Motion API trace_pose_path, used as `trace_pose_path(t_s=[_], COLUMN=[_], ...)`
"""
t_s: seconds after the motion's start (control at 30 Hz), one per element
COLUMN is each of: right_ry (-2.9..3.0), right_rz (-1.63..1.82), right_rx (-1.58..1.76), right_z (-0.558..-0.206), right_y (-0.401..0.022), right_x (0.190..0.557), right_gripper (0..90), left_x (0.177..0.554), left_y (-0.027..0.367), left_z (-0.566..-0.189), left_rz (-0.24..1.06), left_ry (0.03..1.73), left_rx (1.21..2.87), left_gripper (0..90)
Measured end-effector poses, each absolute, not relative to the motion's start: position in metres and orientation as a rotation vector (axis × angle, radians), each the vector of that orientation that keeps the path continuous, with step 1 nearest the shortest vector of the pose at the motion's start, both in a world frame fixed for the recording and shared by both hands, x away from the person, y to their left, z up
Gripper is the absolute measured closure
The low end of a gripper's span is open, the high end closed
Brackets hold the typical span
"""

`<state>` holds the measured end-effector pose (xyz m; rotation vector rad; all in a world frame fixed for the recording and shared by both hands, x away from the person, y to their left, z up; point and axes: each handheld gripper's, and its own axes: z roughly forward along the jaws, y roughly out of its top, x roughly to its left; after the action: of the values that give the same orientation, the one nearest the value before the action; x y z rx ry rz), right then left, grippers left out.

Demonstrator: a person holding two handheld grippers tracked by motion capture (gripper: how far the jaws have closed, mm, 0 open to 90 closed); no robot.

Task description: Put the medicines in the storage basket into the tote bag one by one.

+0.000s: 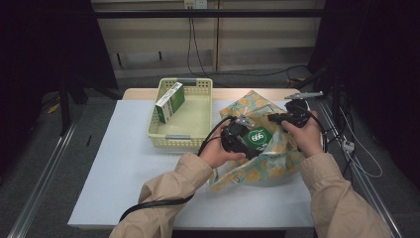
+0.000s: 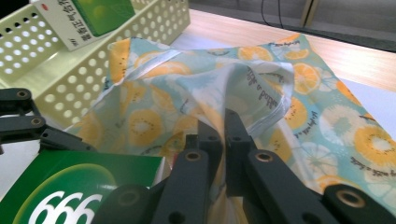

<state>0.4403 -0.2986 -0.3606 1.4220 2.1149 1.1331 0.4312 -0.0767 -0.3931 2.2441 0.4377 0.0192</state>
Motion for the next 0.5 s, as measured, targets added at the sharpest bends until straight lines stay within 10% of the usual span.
trace_pose_path(t_s=[0.5], right_ry=[2.099], right_rz=[1.134], right_rx=[1.441], right_z=[-0.362], right_y=[-0.305], right_x=[0.441], right_gripper=[88.9], left_x=[0.439], left_y=[-0.098], left_z=[-0.416], left_rz=[-0.005], left_ry=[0.449], left_rx=[2.262], left_gripper=[16.0])
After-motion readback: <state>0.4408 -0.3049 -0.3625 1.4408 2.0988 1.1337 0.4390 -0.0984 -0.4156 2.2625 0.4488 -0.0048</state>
